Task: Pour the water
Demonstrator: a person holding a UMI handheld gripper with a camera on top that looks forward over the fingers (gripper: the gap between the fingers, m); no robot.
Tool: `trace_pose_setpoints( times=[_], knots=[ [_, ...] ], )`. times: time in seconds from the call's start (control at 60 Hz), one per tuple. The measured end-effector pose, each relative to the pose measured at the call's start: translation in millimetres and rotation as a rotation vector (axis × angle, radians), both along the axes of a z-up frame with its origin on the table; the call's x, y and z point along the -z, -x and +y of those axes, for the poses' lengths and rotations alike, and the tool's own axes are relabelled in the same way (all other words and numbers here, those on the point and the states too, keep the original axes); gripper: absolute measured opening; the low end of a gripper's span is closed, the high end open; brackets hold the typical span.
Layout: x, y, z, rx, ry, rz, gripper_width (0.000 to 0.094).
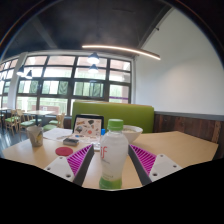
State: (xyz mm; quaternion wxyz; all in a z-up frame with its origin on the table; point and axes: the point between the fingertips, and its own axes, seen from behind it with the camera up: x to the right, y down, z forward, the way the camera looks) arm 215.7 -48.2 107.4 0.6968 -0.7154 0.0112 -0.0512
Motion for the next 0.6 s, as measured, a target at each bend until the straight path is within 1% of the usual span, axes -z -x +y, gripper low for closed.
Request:
trace_pose_setpoints(
  times=[0.033,0.05,0.083,0.1,0.167,0.25,0.267,0.3,0.317,0.35,0.367,0.4,0.5,0.6],
  knots=[
    [-3,-5,8,0.013,-0.008,0.005,0.0772],
    [-3,-5,13,0.017,-0.011,0.009,0.0735],
    [-2,-9,22,0.043,-0.008,0.02,0.0495],
    [2,-11,25,0.054,0.007,0.031,0.0452],
    [3,-17,36,0.101,-0.014,0.082,0.044],
    [3,-14,38,0.109,-0.021,0.058,0.0412],
    [3,-16,44,0.109,-0.021,0.057,0.038],
    [4,-14,42,0.11,-0.017,0.056,0.0381],
    [3,-14,41,0.108,-0.018,0.053,0.0355],
    [3,-14,40,0.113,-0.014,0.058,0.0352],
    [3,-14,40,0.114,-0.013,0.061,0.0325],
    [4,-14,39,0.122,-0.006,0.065,0.0326],
    [2,7,40,0.103,0.046,0.012,0.0327],
    [-17,52,55,0.064,0.053,-0.146,0.0326]
  ],
)
